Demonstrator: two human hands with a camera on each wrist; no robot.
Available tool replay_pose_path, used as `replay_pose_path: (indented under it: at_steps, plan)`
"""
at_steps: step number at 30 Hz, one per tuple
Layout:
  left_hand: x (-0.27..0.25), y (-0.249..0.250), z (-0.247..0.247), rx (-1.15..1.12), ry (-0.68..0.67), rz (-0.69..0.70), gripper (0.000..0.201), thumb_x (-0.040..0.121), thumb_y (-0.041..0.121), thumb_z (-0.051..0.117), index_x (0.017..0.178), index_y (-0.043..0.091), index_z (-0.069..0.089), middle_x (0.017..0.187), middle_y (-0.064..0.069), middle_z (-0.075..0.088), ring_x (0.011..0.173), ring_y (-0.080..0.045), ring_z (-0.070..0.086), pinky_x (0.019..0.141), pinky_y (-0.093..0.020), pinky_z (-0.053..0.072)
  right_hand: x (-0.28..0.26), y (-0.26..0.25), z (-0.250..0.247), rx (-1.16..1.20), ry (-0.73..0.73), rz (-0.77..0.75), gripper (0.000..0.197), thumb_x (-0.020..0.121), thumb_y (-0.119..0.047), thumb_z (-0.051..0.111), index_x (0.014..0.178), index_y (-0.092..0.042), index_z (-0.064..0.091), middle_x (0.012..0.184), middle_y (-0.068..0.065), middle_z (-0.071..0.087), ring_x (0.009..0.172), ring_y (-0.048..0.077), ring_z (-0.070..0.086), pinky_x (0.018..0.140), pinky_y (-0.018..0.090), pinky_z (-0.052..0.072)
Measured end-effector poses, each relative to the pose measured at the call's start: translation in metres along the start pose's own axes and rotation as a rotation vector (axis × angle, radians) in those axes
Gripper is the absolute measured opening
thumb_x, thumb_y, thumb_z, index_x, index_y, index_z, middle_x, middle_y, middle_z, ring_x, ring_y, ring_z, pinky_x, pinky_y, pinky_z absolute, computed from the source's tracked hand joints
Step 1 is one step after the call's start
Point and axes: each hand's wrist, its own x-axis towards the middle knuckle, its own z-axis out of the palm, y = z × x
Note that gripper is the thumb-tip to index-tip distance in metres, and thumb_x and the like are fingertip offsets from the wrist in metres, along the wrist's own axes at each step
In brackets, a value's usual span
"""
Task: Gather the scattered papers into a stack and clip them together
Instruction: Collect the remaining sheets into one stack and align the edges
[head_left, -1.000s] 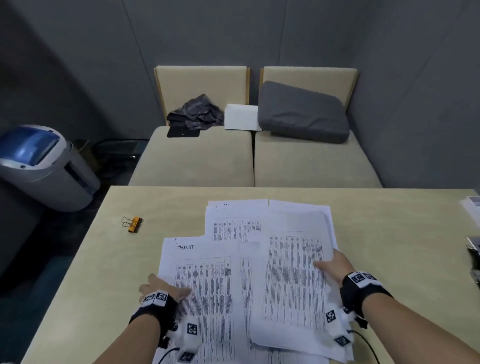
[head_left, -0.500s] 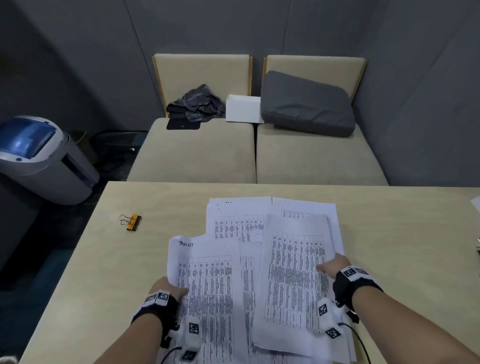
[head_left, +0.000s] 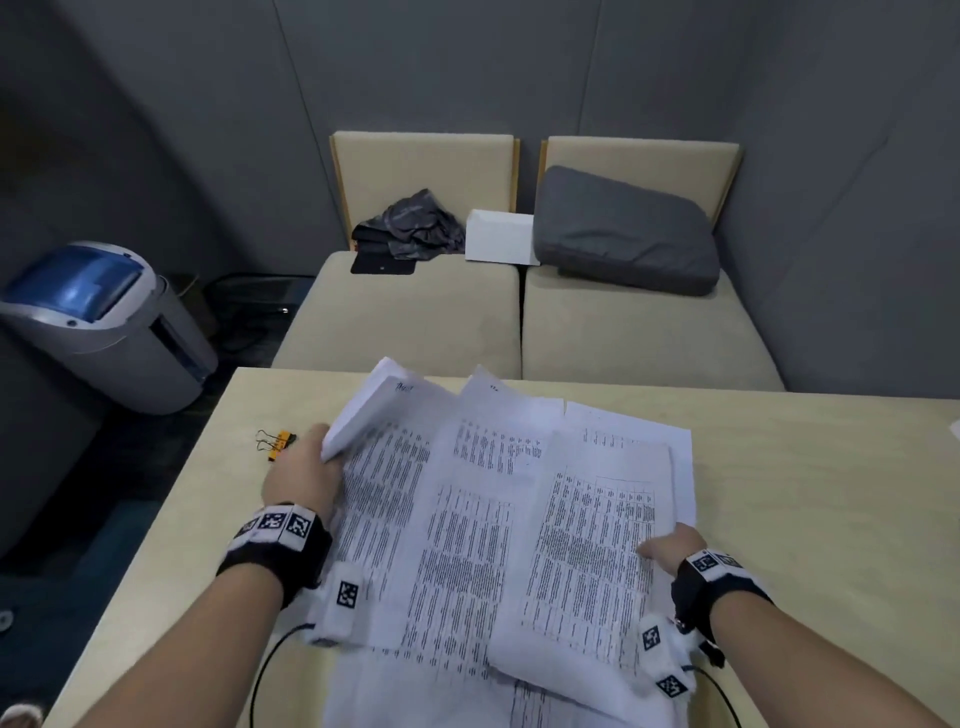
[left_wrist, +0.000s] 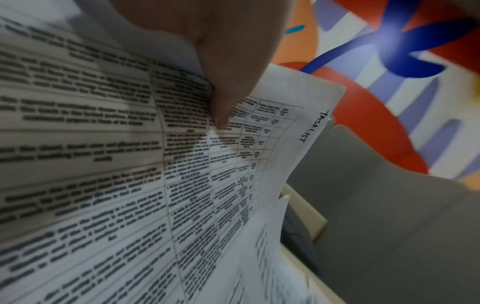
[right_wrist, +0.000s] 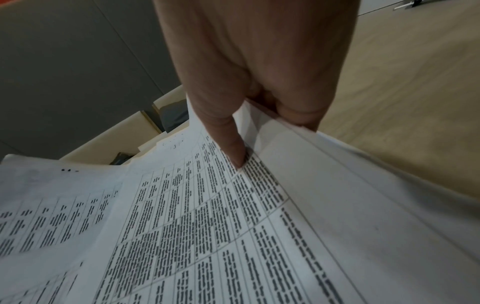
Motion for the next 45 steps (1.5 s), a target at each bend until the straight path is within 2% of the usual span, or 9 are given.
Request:
replay_pose_path:
  at_steps: [11,14,19,23,25,30,34,38,45]
  plan:
    - [0.025,0.106,-0.075,-0.209,0.422,0.308,0.007,0.088,0.022,0.058,0.093,0.017,0.057,0.077,-0.012,0.061,0.073,-0.035,0.055,0.06,-0.035,0.038,-0.013,0.001,-0.007,0.034,-0.048,-0.063,0.054,0.084,-0.005,0.063,0.133,0.007,0.044,0.129,0.023,0.054,0.113,0.035,0.055,0.095,0.034,0.047]
    - [0.027,0.131,-0.072,-0.484,0.322,0.31,0.014,0.085,0.022,0.065,0.097,0.016,0.061,0.078,-0.006,0.063,0.073,-0.026,0.055,0.066,-0.034,0.044,-0.016,0.002,-0.008,0.13,-0.08,-0.119,0.026,0.087,-0.017,0.061,0.108,-0.003,0.06,0.109,0.02,0.065,0.085,0.027,0.061,0.091,0.04,0.051]
    - [0.021,0.149,-0.022,-0.766,-0.061,0.069,0.027,0.077,0.015,0.076,0.099,0.005,0.064,0.083,-0.007,0.066,0.076,-0.024,0.064,0.067,-0.031,0.054,-0.014,0.0,-0.01,0.39,-0.183,-0.034,0.087,0.088,-0.068,0.037,0.147,-0.004,0.033,0.153,0.017,0.032,0.136,0.035,0.038,0.109,0.043,0.032]
    - [0.001,0.147,0.039,-0.713,-0.266,-0.032,0.032,0.073,0.01,0.079,0.1,0.003,0.063,0.089,-0.014,0.069,0.07,-0.023,0.064,0.057,-0.028,0.053,0.003,0.015,-0.009,0.715,-0.307,0.03,0.101,0.06,-0.094,0.034,0.122,-0.02,0.063,0.11,0.009,0.07,0.098,0.026,0.066,0.083,0.038,0.053]
    - [-0.007,0.142,0.07,-0.608,-0.342,-0.044,0.033,0.071,0.014,0.08,0.098,0.006,0.063,0.089,-0.015,0.07,0.075,-0.029,0.067,0.062,-0.035,0.057,0.014,0.02,-0.007,0.784,-0.376,0.006,0.089,0.073,-0.088,0.025,0.103,-0.017,0.07,0.084,0.005,0.075,0.075,0.018,0.071,0.067,0.028,0.055]
    - [-0.032,0.134,0.133,-0.508,-0.491,-0.062,0.043,0.069,0.023,0.083,0.103,0.009,0.059,0.092,-0.01,0.069,0.081,-0.026,0.068,0.071,-0.038,0.058,0.039,0.027,0.004,0.642,-0.416,-0.028,0.114,0.053,-0.086,0.063,0.147,-0.029,0.033,0.155,-0.001,0.031,0.142,0.023,0.031,0.117,0.052,0.019]
    - [-0.043,0.129,0.151,-0.533,-0.645,-0.12,0.071,0.069,0.024,0.084,0.124,0.018,0.039,0.1,-0.002,0.06,0.084,-0.02,0.064,0.069,-0.029,0.053,0.055,0.027,0.017,0.33,-0.261,-0.123,0.128,0.034,-0.07,0.085,0.142,-0.019,0.038,0.142,-0.002,0.05,0.127,0.021,0.051,0.107,0.042,0.041]
    - [-0.028,0.09,0.148,-0.266,-0.578,-0.144,0.093,0.063,0.036,0.086,0.138,0.014,0.035,0.132,-0.016,0.05,0.115,-0.03,0.054,0.1,-0.045,0.046,0.065,0.031,0.026,0.205,-0.208,-0.078,0.095,0.039,-0.039,0.089,0.124,-0.011,0.057,0.122,0.004,0.065,0.111,0.022,0.062,0.098,0.036,0.05]
    - [-0.023,0.0,0.119,0.059,-0.367,-0.464,0.114,0.057,0.049,0.086,0.146,0.013,0.024,0.148,-0.018,0.026,0.136,-0.039,0.032,0.108,-0.052,0.035,0.046,0.016,0.023,0.091,-0.171,-0.026,0.067,0.066,-0.023,0.085,0.123,-0.003,0.056,0.121,0.009,0.064,0.115,0.027,0.06,0.097,0.033,0.048]
